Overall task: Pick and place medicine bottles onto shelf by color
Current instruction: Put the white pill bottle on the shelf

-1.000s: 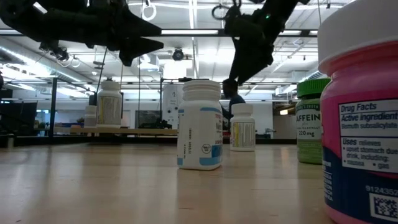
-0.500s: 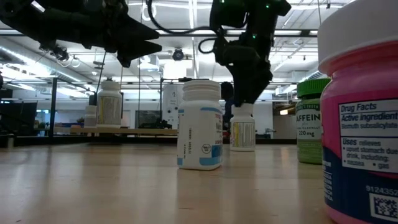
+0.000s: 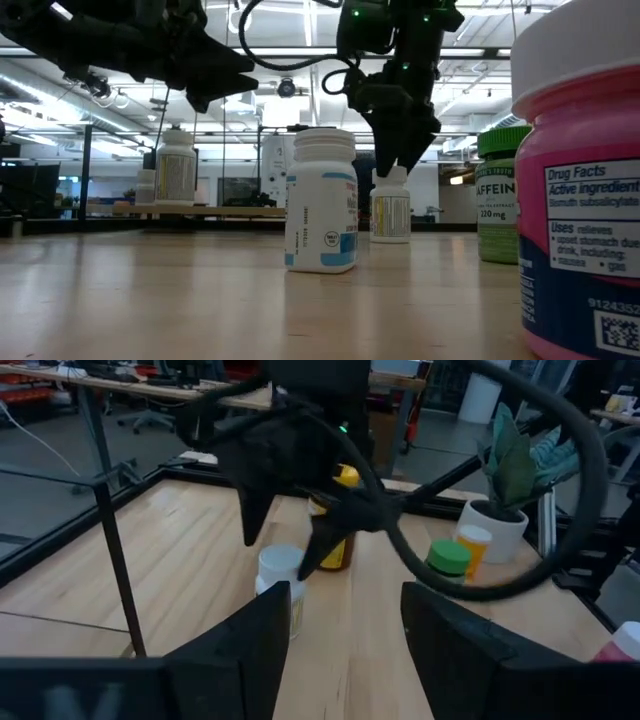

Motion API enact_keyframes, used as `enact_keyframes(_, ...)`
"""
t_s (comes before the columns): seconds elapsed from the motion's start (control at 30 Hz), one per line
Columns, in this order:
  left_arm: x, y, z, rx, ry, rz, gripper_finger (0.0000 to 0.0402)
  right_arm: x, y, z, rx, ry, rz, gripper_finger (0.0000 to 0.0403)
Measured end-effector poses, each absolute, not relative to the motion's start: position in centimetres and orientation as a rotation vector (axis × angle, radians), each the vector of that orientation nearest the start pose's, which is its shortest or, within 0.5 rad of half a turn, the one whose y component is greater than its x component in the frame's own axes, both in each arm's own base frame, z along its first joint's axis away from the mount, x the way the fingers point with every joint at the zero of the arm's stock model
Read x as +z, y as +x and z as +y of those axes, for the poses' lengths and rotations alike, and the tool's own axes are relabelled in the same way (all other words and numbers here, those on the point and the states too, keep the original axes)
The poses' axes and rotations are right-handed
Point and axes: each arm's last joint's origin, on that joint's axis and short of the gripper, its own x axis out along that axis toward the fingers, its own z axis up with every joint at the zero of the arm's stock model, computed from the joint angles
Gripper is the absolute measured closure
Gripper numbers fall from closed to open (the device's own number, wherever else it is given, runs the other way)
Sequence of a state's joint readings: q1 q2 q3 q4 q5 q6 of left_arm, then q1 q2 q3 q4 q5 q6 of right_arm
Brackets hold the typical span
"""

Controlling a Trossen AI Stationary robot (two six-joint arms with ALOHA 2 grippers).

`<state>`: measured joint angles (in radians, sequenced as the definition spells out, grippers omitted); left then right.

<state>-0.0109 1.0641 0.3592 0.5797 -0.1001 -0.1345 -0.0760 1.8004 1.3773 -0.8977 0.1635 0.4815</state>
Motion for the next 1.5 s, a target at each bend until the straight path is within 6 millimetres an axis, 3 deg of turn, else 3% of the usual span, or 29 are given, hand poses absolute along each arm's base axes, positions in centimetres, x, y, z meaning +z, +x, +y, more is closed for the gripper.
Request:
enact_keyframes(0.2, 20.9, 21.3, 0.1, 0.098, -0.127, 0.125, 0.0207, 22.1, 35.0, -4.2, -0.527, 0.414, 1.237, 0.0053)
enact_keyframes(0.73, 20.8, 21.3, 0.1, 0.099, -0.135, 0.131, 0.0218, 22.1, 35.0, -4.1, -0.535, 0.47, 1.236, 0.0057)
enact_keyframes(1.27, 20.4, 21.2, 0.1, 0.102, -0.132, 0.171, 0.0229, 21.0, 34.3, -4.0, -0.58, 0.503, 1.271, 0.0128)
enact_keyframes(1.5, 20.3, 20.9, 0.1, 0.102, -0.083, 0.21, 0.0238, 21.6, 35.1, -3.5, -0.527, 0.487, 1.215, 0.0194)
